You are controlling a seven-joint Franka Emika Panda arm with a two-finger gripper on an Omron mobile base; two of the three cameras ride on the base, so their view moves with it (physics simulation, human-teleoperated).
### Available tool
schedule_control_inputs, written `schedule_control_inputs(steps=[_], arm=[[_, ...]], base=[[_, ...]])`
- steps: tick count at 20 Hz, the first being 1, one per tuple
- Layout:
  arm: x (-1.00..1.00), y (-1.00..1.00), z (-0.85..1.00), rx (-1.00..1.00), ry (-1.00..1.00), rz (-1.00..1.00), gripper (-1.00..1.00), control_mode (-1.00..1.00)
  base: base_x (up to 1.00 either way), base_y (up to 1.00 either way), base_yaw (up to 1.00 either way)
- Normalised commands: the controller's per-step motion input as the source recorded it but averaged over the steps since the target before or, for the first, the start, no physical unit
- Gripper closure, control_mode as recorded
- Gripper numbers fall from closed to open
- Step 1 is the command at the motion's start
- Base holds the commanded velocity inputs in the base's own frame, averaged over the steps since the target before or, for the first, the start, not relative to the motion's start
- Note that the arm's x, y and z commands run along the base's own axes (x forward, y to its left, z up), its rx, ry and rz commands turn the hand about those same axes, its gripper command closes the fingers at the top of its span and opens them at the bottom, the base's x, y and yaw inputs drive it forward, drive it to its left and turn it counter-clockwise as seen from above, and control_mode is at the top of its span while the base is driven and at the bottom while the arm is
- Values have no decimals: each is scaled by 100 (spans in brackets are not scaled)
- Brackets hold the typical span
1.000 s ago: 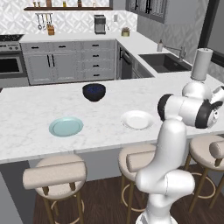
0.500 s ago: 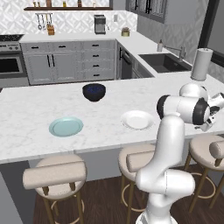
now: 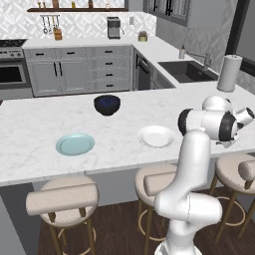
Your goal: Pick the chicken drumstick and lemon from their plates and place them in the bowl. Then put the bowl in the fridge.
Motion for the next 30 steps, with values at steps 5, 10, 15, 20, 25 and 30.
schedule_control_inputs(steps=[5, 10, 15, 20, 25, 30], arm=[[24, 0, -15, 0, 0, 0, -100, -100], [14, 6, -4, 0, 0, 0, 100, -100], [13, 3, -1, 0, 0, 0, 100, -100], [-20, 7, 4, 0, 0, -7, 100, -100], [-82, 12, 84, 0, -5, -5, 100, -100], [-94, 52, 77, 0, 4, 0, 100, -100]], base=[[0, 0, 0], [0, 0, 0], [0, 0, 0], [0, 0, 0], [0, 0, 0], [0, 0, 0]])
